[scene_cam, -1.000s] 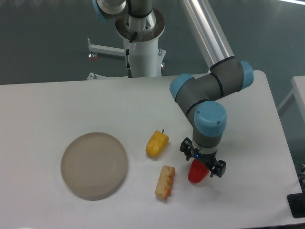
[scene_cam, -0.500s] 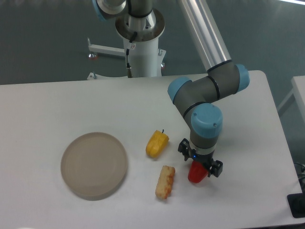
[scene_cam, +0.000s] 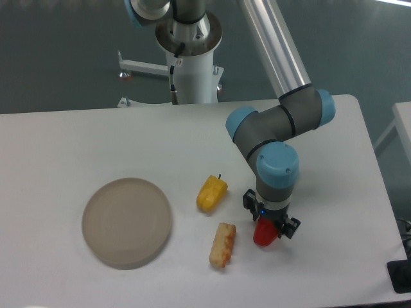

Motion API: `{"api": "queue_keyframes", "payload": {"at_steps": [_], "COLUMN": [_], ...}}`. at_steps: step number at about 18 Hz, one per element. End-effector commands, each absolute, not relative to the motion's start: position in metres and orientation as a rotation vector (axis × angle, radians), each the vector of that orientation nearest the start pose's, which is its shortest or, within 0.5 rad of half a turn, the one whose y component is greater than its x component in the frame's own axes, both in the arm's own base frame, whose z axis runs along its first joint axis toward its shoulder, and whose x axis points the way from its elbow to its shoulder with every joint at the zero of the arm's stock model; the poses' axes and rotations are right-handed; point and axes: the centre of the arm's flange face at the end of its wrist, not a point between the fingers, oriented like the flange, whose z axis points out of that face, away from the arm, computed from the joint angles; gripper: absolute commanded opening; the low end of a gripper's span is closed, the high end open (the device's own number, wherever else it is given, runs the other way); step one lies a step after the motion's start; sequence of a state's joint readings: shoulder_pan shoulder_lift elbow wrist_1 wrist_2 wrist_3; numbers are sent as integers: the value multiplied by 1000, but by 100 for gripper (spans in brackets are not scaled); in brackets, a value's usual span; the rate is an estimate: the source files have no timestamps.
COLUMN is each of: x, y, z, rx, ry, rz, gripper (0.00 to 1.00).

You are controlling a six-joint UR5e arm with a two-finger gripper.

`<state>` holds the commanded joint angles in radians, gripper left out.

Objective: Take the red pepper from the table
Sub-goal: 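Lower the gripper around the red pepper and close on it, then lift the gripped red pepper up off the table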

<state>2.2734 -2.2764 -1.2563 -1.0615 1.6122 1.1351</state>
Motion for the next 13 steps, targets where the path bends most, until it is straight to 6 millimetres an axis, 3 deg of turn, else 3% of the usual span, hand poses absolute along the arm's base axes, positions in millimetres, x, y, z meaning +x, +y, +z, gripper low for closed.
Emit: {"api": "queue_keyframes", "payload": {"at_steps": [6, 9, 13], "x": [-390, -391, -392], "y": [654, 650, 625], "z": [265, 290, 348], "rx": [-3015, -2999, -2989], "ry": [661, 729, 792], "rz": [205, 225, 230], "gripper": [66, 66, 66]}}
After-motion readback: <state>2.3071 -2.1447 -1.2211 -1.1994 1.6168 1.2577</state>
